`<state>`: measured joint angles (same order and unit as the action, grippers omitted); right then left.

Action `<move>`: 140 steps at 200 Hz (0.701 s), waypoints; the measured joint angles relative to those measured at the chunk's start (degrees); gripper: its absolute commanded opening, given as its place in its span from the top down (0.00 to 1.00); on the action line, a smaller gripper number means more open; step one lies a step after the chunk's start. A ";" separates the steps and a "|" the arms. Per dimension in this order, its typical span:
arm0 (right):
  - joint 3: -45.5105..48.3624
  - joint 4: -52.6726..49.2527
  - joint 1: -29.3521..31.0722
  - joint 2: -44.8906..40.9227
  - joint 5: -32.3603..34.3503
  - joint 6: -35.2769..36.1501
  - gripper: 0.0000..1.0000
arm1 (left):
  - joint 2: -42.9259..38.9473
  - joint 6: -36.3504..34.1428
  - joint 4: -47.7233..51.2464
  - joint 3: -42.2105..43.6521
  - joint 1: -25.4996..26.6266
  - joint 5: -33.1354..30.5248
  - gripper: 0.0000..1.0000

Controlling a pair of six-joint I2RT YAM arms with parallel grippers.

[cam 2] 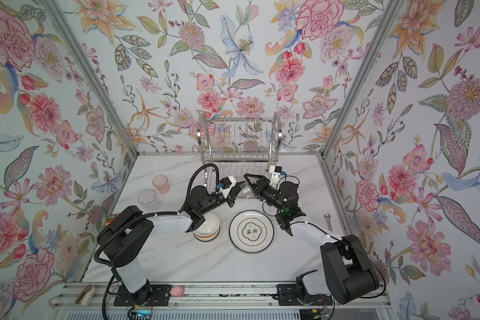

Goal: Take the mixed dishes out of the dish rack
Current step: 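Close the left gripper on the clear glass while the right gripper opens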

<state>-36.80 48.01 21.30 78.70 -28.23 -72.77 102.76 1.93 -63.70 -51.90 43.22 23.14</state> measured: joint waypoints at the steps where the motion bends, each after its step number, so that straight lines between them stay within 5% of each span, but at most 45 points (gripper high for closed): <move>1: 0.09 0.09 0.00 0.00 0.07 -0.09 0.35 | 0.00 -0.02 -0.04 0.00 0.00 -0.04 1.00; 93: 2.97 0.68 -1.73 -2.95 0.87 2.84 0.00 | -0.50 -0.70 0.37 0.50 1.14 -3.58 1.00; 140: 4.24 -6.14 -3.17 -12.44 3.30 10.58 0.01 | -3.98 -1.51 2.45 2.54 1.36 -5.68 1.00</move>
<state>-32.56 41.87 18.13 66.26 -24.93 -62.19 98.78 0.43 -61.25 -49.36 44.58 17.45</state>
